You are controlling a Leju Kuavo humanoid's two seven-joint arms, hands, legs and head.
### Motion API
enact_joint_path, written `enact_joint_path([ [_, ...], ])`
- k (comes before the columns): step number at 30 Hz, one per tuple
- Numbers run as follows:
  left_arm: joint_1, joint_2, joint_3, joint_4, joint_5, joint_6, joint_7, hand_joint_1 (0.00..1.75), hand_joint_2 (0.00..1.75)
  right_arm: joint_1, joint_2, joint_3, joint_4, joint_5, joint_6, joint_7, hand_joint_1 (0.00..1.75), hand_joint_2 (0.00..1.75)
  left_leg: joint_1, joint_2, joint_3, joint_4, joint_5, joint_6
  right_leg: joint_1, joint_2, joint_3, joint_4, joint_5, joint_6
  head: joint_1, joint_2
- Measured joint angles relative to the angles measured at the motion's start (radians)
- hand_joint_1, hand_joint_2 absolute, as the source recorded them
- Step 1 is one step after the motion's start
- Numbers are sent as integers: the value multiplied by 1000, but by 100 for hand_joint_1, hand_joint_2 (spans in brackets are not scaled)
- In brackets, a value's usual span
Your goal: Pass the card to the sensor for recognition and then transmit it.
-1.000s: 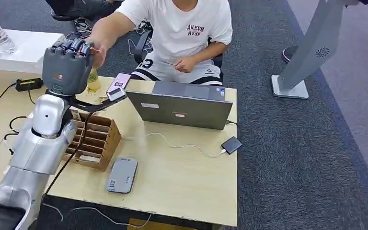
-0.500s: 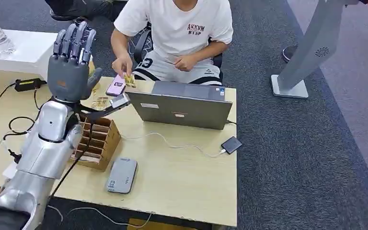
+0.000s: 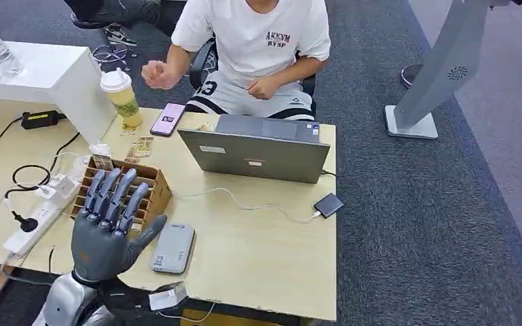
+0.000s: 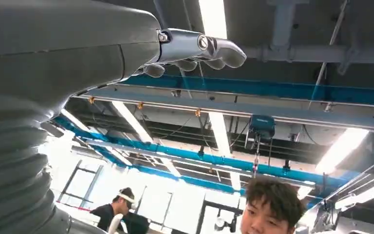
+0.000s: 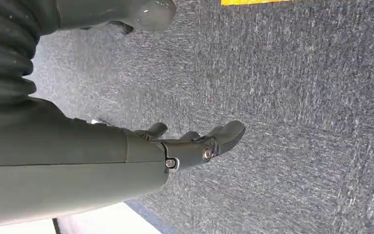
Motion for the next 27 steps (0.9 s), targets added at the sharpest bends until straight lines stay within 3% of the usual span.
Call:
enact_joint_path([
  [6,48,0,10,-19,10,-1,-2,0,175,1,0,-2,0,0,4,7,0,175,0,0,0,0,2,0,0,1,1,0,2,-1,0,0],
  [9,109,1,11,-27,-6,-26,28,0,175,11,-3,-5,0,-2,15,7,0,175,0,0,0,0,2,0,0,0,0,0,2,-1,0,0],
  [14,143,29,16,-26,-82,-276,227,0,175,15,-9,-10,0,-10,19,3,0,175,0,-1,0,0,1,-1,0,-1,-1,0,2,0,0,0],
  [16,132,36,29,-15,-95,-350,273,0,175,16,-10,-13,0,-5,19,3,0,175,0,-1,0,0,2,-1,0,-1,-1,0,2,-1,0,0],
  [22,76,45,50,45,-106,-429,307,0,175,15,-11,-14,0,10,29,11,0,175,0,-1,0,0,3,-1,0,-1,0,0,3,-1,0,0],
  [27,39,51,53,85,-121,-456,341,0,175,15,-11,-14,0,24,30,25,0,175,0,-1,0,0,3,0,0,-1,0,0,4,-1,0,0],
])
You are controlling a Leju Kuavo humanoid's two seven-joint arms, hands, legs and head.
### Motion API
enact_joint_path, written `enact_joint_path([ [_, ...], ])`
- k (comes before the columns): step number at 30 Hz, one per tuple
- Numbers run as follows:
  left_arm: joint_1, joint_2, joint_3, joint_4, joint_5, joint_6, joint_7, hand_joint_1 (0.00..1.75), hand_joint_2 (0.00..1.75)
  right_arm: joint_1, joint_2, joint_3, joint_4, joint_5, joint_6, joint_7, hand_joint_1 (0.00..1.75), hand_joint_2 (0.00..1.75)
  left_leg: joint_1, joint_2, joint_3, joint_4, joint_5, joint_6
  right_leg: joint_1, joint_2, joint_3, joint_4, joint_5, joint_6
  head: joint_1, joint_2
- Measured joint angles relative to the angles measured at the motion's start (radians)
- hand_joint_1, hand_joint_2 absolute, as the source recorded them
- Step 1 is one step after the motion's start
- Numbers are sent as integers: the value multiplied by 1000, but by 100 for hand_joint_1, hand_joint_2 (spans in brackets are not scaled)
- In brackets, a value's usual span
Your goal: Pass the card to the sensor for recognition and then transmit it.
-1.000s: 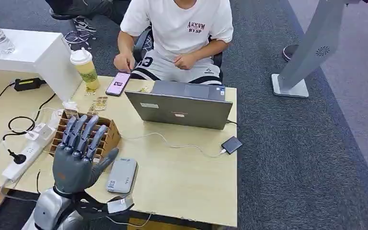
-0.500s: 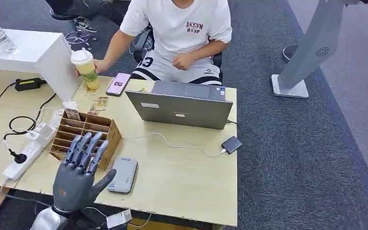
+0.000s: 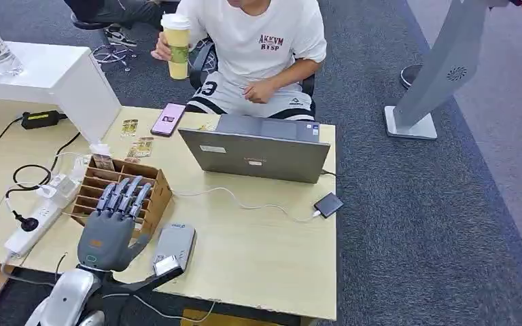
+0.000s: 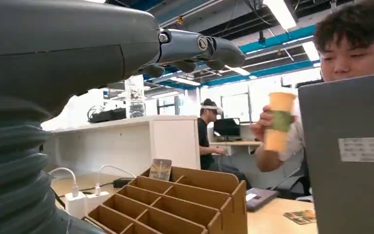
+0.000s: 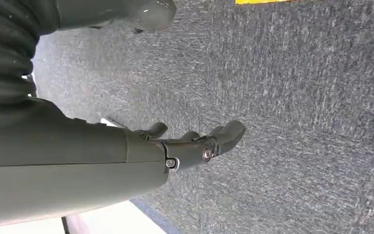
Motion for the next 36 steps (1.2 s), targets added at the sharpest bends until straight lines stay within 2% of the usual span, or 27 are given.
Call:
enact_joint_path([
  [7,-68,20,35,81,3,-24,38,0,175,-1,0,0,0,18,2,-4,0,175,0,0,0,0,0,0,0,0,0,0,0,0,0,0],
  [17,-71,33,82,143,15,-37,58,0,175,-1,0,0,0,21,2,3,0,175,0,0,-1,0,0,0,0,0,0,0,0,0,0,0],
  [25,-51,35,100,151,15,-7,31,0,175,0,0,0,0,31,21,-1,0,175,0,0,0,0,0,0,0,0,0,0,0,0,0,0],
  [36,-34,31,100,150,20,-16,24,0,175,0,-5,0,0,33,22,-9,0,175,0,0,0,0,0,0,0,0,0,0,0,0,0,0],
])
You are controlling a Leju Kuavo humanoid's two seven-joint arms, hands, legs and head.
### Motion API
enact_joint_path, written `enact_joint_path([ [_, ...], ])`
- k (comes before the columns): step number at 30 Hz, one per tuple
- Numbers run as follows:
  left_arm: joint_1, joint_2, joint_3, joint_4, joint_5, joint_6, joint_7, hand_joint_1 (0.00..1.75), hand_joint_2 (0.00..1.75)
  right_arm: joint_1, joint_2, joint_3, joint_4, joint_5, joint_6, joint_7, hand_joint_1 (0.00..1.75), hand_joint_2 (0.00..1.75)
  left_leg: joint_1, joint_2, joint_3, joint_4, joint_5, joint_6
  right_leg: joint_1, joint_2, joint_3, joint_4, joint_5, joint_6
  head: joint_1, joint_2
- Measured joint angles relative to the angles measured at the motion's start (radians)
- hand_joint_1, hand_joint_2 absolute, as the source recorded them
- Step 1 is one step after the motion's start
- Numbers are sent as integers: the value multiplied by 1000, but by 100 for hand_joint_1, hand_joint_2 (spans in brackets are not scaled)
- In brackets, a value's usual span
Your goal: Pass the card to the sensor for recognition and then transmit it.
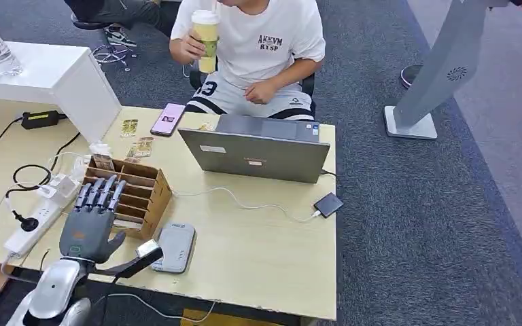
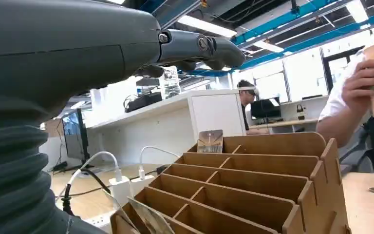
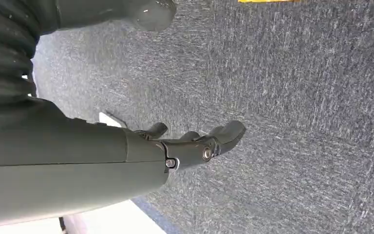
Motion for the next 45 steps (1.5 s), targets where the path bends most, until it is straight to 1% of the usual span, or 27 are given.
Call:
enact_joint_path([
  [3,2,1,0,0,2,-24,2,0,175,0,0,0,0,0,0,0,0,175,0,0,0,0,0,0,0,0,0,0,0,0,0,0],
  [4,2,4,0,1,5,-52,6,0,175,0,-1,0,0,1,2,0,0,175,0,0,0,0,0,0,0,0,0,0,0,0,0,0],
  [7,3,17,3,10,11,-83,11,0,175,0,-2,0,0,2,14,3,0,175,0,0,0,0,0,0,0,0,0,0,0,0,0,0],
  [16,6,35,7,25,29,-100,10,0,175,0,-5,0,0,3,29,3,0,175,0,0,0,0,0,0,0,0,0,0,0,0,0,0],
  [26,6,40,8,25,34,-102,9,0,175,0,-8,0,0,9,29,2,0,175,0,0,0,0,0,0,0,0,0,0,0,0,0,0],
  [37,-30,34,8,39,66,-113,-10,0,175,0,-11,16,0,34,36,-11,0,175,0,0,0,0,0,0,0,0,0,0,0,0,0,0],
  [40,-44,31,8,47,68,-117,-10,0,175,-1,-12,16,0,17,52,-12,0,175,0,0,0,0,0,0,0,0,0,0,0,0,0,0],
  [45,-58,26,7,62,77,-125,-12,0,175,-1,-13,16,0,13,57,-12,0,175,0,0,0,0,0,0,0,0,0,0,0,0,0,0],
])
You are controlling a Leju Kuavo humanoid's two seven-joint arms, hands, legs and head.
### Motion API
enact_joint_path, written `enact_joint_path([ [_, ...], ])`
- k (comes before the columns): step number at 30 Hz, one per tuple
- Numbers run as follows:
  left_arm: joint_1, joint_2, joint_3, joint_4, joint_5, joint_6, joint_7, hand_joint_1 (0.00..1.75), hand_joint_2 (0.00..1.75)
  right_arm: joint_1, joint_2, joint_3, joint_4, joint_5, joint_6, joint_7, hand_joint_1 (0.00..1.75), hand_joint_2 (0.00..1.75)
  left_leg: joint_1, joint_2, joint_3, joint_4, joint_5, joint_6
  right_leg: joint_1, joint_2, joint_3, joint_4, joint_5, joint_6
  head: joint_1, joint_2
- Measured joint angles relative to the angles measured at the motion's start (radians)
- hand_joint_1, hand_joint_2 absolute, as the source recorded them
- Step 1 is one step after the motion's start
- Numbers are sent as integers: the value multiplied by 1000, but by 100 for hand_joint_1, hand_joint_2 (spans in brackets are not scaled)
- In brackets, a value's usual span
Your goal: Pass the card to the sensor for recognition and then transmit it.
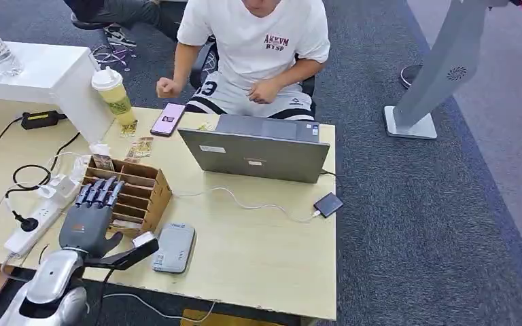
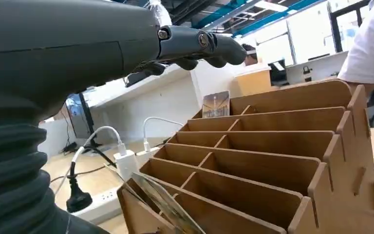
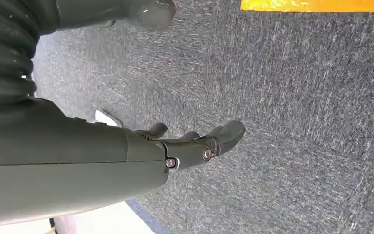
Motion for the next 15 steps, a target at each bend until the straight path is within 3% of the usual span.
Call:
enact_joint_path([
  [8,-7,0,-2,20,16,-25,-2,0,175,0,-2,0,0,-13,10,5,0,175,0,0,0,0,0,0,0,0,0,0,0,0,0,0],
  [9,-7,0,-2,23,20,-32,-5,19,175,0,-2,-1,0,-12,10,5,0,175,0,0,0,0,0,0,0,0,0,0,0,0,0,0],
  [10,-7,1,-3,27,27,-40,-7,175,175,0,-2,-1,0,-12,11,6,0,175,0,0,0,0,0,0,0,0,0,0,0,0,0,0],
  [15,-7,8,-6,42,51,-58,-17,175,175,0,-2,-1,0,-12,11,6,0,175,0,0,0,0,0,0,0,0,0,0,0,0,0,0],
])
